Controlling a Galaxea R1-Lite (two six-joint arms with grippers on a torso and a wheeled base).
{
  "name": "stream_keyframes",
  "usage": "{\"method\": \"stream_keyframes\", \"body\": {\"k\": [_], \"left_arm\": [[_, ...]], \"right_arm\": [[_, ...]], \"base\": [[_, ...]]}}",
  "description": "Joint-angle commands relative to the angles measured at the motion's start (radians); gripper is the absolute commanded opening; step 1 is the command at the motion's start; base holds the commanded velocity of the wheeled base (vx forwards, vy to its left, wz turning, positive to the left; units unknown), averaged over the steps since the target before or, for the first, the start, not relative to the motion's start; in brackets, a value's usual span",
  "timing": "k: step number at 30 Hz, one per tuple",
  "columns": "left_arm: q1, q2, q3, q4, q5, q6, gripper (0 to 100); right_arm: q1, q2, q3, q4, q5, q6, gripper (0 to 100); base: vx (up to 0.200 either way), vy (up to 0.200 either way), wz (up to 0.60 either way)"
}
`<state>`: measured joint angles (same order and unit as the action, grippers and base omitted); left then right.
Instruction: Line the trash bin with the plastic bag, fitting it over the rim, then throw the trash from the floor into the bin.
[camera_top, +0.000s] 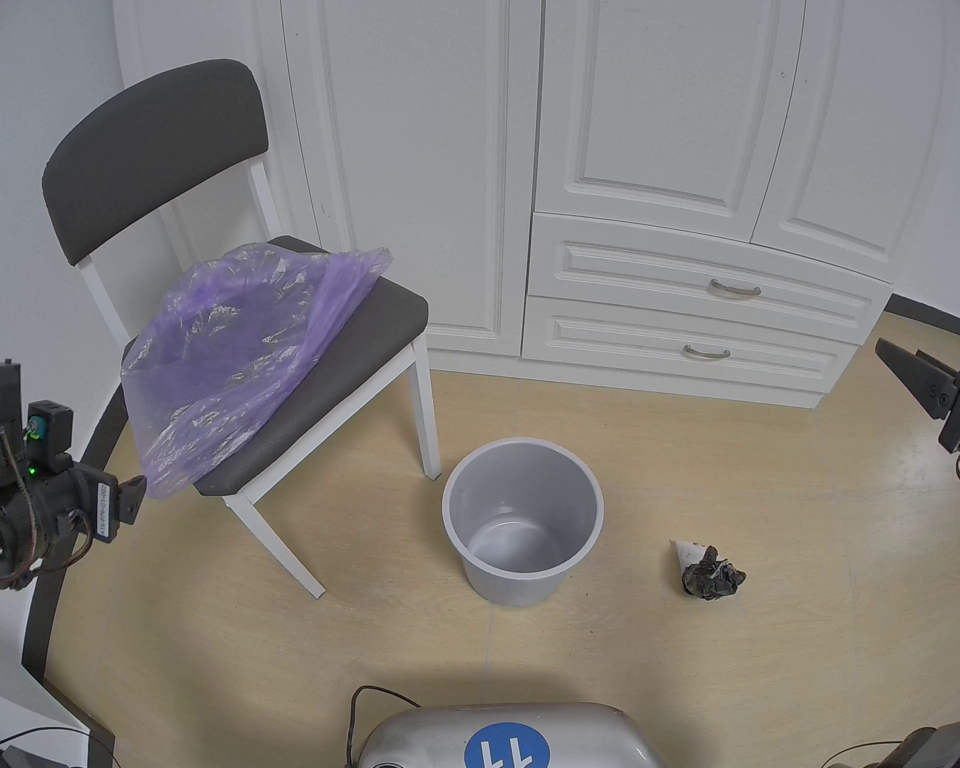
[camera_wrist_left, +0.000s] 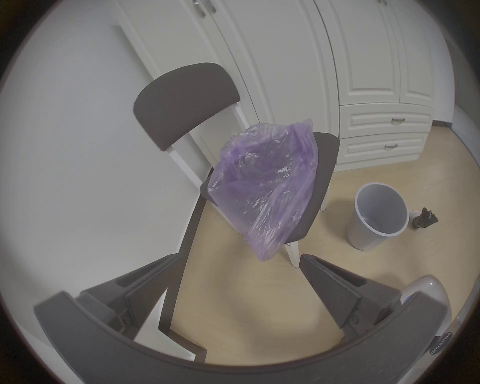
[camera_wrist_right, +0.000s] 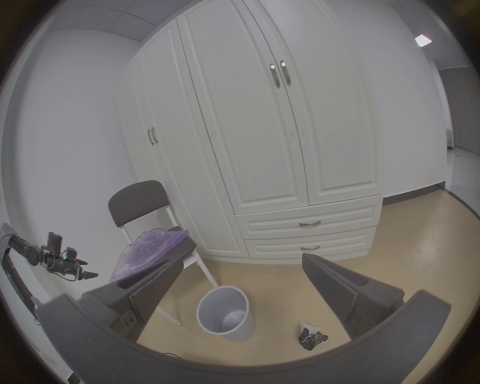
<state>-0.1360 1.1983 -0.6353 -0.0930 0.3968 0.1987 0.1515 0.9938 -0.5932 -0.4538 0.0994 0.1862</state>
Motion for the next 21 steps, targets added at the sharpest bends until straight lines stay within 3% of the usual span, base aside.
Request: {"method": "stream_keyframes", "body": {"k": [1, 14, 21], "left_arm": [[-0.017, 0.115, -0.037, -0.017, 0.010, 0.014, 100], [-0.004, 0.330, -0.122, -0.057, 0.008, 0.011, 100], [0.052, 0.432, -0.199, -0.090, 0.000, 0.014, 100]], "right_arm": [[0.008, 0.043, 0.001, -0.005, 0.011, 0.003, 100], [-0.006, 0.057, 0.000, -0.005, 0.011, 0.007, 100], [-0.015, 0.080, -0.002, -0.006, 0.011, 0.007, 100]], "base": [[0.000, 0.000, 0.00], [0.000, 0.000, 0.00], [0.000, 0.000, 0.00]]}}
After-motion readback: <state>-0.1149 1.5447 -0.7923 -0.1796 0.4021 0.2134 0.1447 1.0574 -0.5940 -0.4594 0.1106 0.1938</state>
